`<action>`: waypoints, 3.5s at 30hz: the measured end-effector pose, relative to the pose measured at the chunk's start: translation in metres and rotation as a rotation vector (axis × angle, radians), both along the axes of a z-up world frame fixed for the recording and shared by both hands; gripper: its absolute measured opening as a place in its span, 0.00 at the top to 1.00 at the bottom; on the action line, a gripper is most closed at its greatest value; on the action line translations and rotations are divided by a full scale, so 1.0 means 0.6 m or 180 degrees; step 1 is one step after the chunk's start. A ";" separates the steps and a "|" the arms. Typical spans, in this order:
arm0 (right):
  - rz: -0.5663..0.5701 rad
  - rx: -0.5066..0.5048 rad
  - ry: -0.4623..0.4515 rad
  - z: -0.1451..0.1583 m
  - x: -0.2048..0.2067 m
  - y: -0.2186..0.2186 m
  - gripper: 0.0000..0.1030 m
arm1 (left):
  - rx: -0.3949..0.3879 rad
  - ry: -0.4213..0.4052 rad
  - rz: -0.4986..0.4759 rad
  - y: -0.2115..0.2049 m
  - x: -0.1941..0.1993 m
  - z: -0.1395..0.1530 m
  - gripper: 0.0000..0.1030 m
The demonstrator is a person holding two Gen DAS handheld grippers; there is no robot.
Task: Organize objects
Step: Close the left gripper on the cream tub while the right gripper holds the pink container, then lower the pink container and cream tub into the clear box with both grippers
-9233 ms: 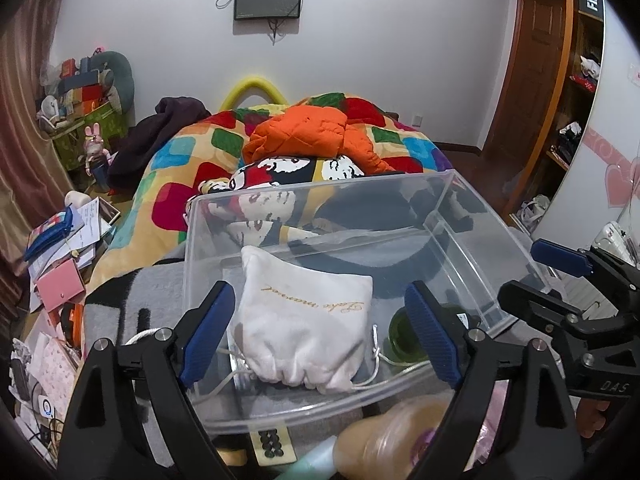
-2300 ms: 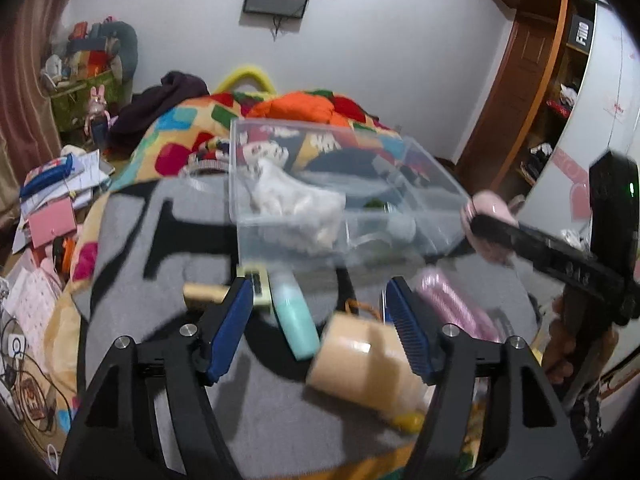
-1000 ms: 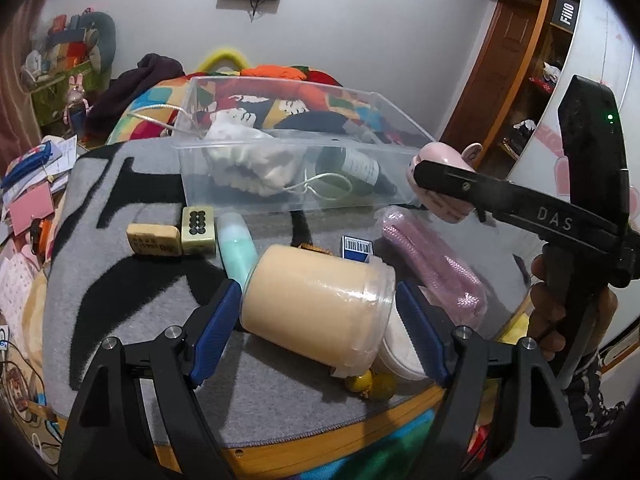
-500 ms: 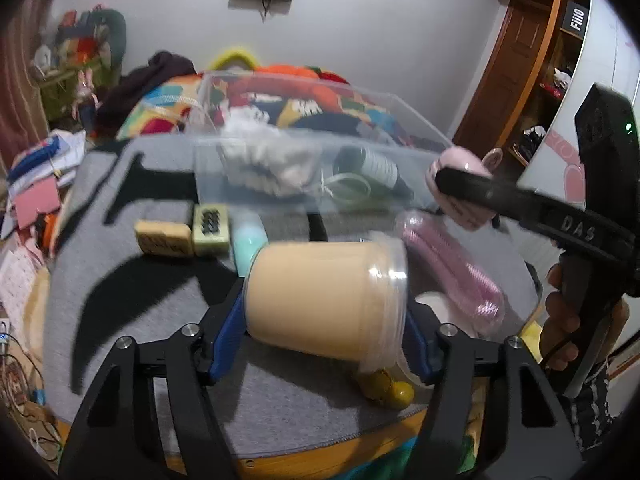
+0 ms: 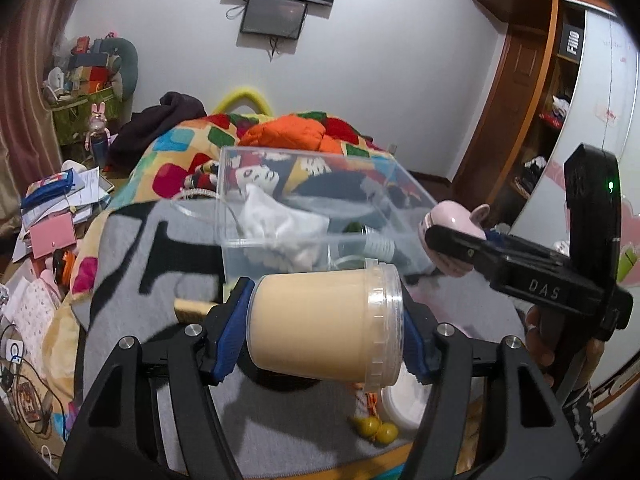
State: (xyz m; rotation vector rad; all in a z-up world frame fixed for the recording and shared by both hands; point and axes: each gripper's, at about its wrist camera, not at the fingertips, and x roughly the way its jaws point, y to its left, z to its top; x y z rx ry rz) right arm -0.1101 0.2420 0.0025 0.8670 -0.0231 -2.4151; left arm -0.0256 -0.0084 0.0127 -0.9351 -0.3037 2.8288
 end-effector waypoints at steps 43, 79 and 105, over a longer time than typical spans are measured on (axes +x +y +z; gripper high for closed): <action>-0.0112 0.0189 -0.0030 -0.001 -0.123 -0.030 0.41 | -0.0213 0.0137 0.0142 0.007 -0.177 0.035 0.37; -0.0212 0.0719 -0.0118 -0.045 -0.172 -0.071 0.41 | -0.0223 -0.0235 0.0100 0.012 -0.244 -0.028 0.37; -0.0105 0.0534 -0.0116 -0.024 -0.136 -0.053 0.36 | -0.0208 -0.0128 -0.0055 0.029 -0.208 -0.010 0.32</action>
